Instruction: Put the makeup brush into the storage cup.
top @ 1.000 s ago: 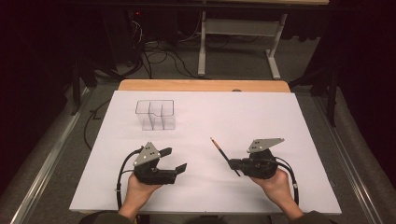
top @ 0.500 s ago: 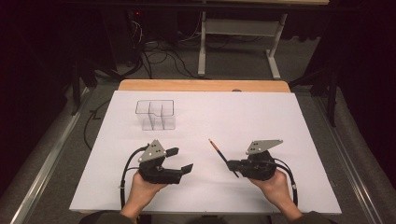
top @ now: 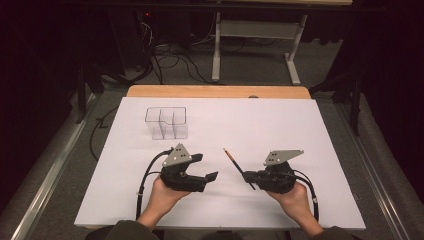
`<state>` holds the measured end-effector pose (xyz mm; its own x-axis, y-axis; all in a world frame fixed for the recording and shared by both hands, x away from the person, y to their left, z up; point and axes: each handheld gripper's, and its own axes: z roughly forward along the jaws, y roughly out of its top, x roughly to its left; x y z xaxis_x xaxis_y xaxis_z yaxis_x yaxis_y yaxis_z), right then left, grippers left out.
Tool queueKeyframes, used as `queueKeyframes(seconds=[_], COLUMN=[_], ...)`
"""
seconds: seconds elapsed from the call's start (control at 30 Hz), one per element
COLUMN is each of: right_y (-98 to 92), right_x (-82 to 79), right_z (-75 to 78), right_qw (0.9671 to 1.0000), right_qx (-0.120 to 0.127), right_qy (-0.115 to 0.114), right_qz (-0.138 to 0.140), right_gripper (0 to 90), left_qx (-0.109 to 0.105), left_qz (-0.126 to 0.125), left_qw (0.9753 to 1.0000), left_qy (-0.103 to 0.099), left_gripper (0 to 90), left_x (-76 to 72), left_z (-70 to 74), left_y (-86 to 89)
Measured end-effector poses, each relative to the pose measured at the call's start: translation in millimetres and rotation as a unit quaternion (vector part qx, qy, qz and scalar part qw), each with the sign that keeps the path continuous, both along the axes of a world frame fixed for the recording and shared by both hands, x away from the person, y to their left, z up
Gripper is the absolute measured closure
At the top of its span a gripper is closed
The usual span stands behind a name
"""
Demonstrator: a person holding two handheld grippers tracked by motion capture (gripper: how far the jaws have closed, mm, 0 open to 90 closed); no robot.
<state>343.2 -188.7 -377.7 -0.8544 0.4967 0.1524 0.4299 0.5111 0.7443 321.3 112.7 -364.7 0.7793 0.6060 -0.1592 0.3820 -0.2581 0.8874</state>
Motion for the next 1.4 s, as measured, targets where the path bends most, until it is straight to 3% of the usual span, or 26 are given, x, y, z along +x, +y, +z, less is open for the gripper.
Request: queueKeyframes(seconds=[0.43, 0.77, 0.9, 1.13, 1.27, 1.4], right_y=[-1.4, 0.2, 1.6, 7.0, 8.8, 12.5], right_x=[-1.2, -1.5, -2.8, -4.6, -5.0, -5.5], right_z=[2.5, 2.3, 3.2, 2.8, 3.8, 3.4], right_qw=[0.9999, 0.9998, 0.9998, 0.9998, 0.9996, 0.9996], right_qx=[0.011, 0.012, 0.012, 0.011, 0.014, 0.014], right_qy=[-0.01, -0.013, -0.014, -0.019, -0.022, -0.021], right_qz=[-0.002, -0.001, -0.001, 0.005, 0.007, 0.011], right_gripper=[86.1, 86.1, 86.1, 86.1, 86.1, 86.1], left_qx=[0.003, -0.028, -0.018, -0.018, -0.01, -0.015], left_qz=[-0.01, -0.021, -0.021, -0.024, -0.017, -0.016], left_qw=[0.9999, 0.9994, 0.9996, 0.9995, 0.9996, 0.9993], left_qy=[-0.001, 0.007, 0.005, 0.008, 0.018, 0.031], left_gripper=[23.5, 23.3, 23.6, 23.8, 25.7, 28.3], left_x=[6.7, 12.8, 14.3, 16.7, 17.2, 18.1], left_z=[0.6, 0.4, -2.2, -6.3, -7.7, -9.5], left_y=[-20.7, -26.4, -26.7, -28.5, -30.6, -31.2])
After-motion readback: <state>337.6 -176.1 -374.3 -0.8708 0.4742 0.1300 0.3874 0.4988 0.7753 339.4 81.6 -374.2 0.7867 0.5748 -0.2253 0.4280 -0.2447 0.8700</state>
